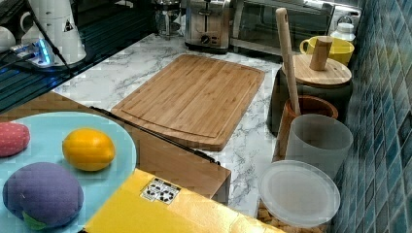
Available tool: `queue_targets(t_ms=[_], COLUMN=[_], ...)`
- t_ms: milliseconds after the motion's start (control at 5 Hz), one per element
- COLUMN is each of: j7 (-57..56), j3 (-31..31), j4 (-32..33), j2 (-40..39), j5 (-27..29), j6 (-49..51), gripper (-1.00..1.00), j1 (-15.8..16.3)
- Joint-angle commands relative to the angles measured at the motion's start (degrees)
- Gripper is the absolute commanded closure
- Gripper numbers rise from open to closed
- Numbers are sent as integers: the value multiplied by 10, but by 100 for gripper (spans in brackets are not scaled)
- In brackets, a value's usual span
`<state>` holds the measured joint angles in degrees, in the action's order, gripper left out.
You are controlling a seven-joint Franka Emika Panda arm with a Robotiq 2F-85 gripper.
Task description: Turn on the toaster.
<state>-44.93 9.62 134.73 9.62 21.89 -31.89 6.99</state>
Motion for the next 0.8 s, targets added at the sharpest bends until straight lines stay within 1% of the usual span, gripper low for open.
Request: queue_targets(t_ms=[200,400,600,800], j7=[-48,-34,-43,-51], j3=[12,20,19,26], j4=[7,-3,5,2], j2=[-6,-26,-20,-22], j5=[48,32,52,59], j6=[3,4,-6,-10], gripper=[100,100,100,100], j1=[21,23,25,29])
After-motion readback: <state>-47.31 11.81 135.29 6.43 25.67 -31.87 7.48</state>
